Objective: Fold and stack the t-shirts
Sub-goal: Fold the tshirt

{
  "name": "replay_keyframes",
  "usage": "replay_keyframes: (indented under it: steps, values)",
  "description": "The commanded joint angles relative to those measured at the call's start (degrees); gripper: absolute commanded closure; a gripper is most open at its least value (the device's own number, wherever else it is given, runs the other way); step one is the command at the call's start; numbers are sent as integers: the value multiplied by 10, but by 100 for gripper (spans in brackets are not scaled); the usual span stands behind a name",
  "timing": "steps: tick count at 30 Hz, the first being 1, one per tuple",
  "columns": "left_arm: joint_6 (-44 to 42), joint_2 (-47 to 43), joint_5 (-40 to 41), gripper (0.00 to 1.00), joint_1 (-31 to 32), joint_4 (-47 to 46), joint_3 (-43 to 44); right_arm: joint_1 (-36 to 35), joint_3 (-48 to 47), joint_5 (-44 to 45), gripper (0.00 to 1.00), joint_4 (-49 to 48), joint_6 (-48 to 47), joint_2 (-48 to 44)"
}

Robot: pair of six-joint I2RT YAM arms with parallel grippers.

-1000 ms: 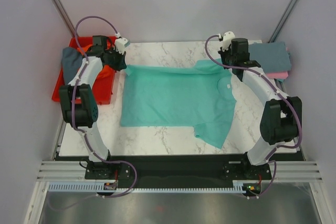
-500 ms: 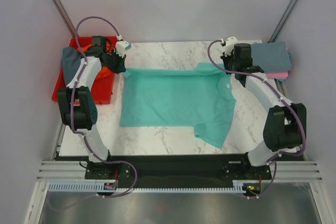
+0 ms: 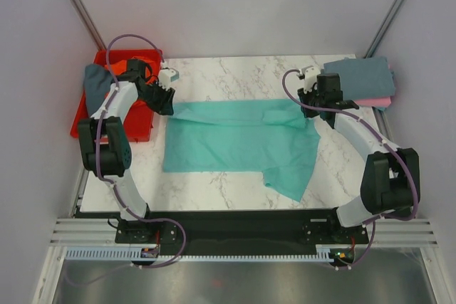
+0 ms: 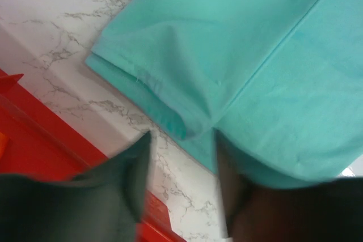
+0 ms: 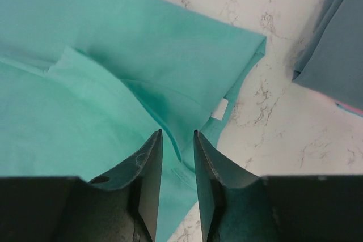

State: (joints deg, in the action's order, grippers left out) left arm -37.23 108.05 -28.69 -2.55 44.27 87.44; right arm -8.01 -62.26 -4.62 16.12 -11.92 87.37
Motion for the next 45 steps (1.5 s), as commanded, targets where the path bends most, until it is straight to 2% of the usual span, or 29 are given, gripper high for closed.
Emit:
replay_keyframes:
  steps: [1, 7, 11, 15, 21, 28, 38, 45]
  values:
    - [-4, -42, -36, 31, -10, 12, -2, 0, -20, -34, 63, 13, 6, -28]
    - [26, -52, -49, 30, -9, -10, 21, 0, -59, -39, 59, -5, 16, -5]
    - [65, 6, -50, 36, -4, -6, 90, 0, -105, -52, 59, -11, 25, 45]
    - [110, 69, -65, 46, -2, 4, 143, 1, -146, -91, 62, -9, 32, 124]
    - [173, 135, -90, 50, -1, 12, 192, -10, -169, -133, 66, 1, 44, 187]
    - [202, 150, -111, 58, 4, 23, 169, -35, -171, -150, 69, 1, 49, 225]
    - [205, 149, -122, 60, 11, 58, 141, -59, -207, -161, 70, -9, 66, 295]
    - [204, 146, -132, 60, 11, 58, 140, -71, -172, -162, 72, 7, 74, 257]
